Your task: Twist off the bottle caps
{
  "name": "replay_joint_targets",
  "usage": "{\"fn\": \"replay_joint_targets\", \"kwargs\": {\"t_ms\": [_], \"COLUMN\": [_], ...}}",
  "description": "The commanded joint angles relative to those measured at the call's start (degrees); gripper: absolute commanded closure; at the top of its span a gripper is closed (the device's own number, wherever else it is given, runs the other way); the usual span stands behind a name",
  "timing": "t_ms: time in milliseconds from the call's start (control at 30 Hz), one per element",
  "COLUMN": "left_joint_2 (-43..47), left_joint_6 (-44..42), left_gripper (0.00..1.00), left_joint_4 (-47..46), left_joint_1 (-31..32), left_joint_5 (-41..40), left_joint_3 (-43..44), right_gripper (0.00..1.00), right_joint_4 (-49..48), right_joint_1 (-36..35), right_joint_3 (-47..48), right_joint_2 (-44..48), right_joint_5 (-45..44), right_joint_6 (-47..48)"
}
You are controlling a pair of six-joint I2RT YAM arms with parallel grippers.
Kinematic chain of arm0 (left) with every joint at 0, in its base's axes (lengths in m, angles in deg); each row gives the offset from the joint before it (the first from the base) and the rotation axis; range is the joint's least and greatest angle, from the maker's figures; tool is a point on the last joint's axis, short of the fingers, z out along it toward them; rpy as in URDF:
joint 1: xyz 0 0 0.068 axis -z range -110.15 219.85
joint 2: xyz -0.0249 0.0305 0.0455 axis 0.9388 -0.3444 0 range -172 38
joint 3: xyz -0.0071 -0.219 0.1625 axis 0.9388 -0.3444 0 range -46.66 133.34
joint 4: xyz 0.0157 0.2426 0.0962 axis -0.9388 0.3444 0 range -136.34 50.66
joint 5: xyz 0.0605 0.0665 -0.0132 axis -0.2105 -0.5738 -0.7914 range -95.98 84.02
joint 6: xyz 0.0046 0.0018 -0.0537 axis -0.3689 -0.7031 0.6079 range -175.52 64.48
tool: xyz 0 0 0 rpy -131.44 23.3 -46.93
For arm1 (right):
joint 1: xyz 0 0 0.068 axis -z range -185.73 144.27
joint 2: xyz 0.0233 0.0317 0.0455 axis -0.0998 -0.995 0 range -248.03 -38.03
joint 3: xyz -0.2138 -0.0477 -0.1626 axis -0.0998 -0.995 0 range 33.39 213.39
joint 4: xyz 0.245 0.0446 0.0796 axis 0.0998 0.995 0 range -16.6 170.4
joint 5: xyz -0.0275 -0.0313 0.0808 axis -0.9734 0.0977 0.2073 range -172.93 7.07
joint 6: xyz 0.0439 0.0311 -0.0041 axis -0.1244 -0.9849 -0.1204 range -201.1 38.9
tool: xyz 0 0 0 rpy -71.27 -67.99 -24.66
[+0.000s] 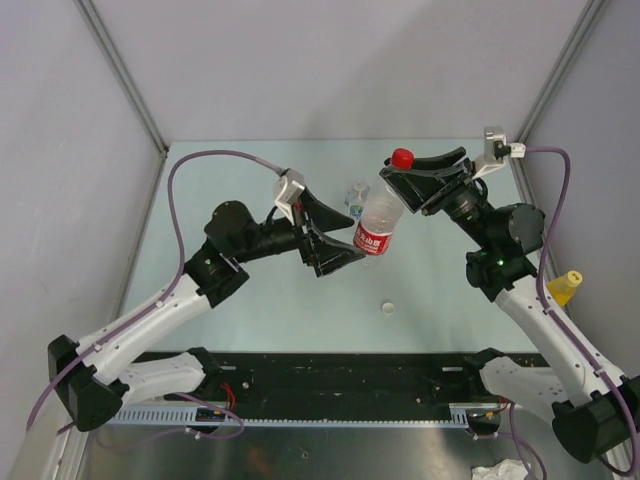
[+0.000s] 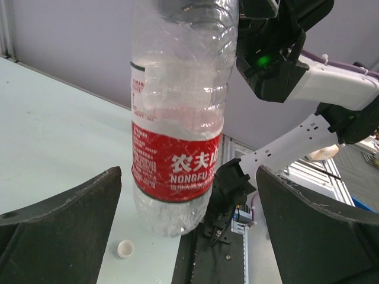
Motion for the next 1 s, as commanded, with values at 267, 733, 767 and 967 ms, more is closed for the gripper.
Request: {"fn": "replay_joint_targets", "kwargs": {"t_ms": [267, 733, 767, 967], "left_joint_2": [-6.90, -9.76, -9.89, -9.84], "left_joint_6": [-2.46, -3.47, -3.60, -4.25], "left_gripper": [0.01, 0.40, 0.43, 0.55], "left_joint_4": [-4.00, -4.05, -4.09, -4.13], "left_joint_1": [1.30, 1.73, 1.77, 1.77], "left_joint_5": [6.02, 7.57, 7.73, 7.67], "left_joint_3": [5.13, 5.87, 5.91, 5.64], "right_gripper": [0.80, 0.78, 0.78, 0.69], "right_joint_4": [-5.66, -7.34, -7.27, -4.51], "right_joint_1": [-3.53, -3.78, -3.78, -3.66], "right_joint_3": [0.95, 0.95, 0.91, 0.96], "right_joint_2": [-2.84, -4.08, -4.18, -4.18], "right_joint_5": [-1.66, -1.84, -1.77, -2.89], "right_joint_6": [-1.57, -2.96, -2.91, -1.44]}}
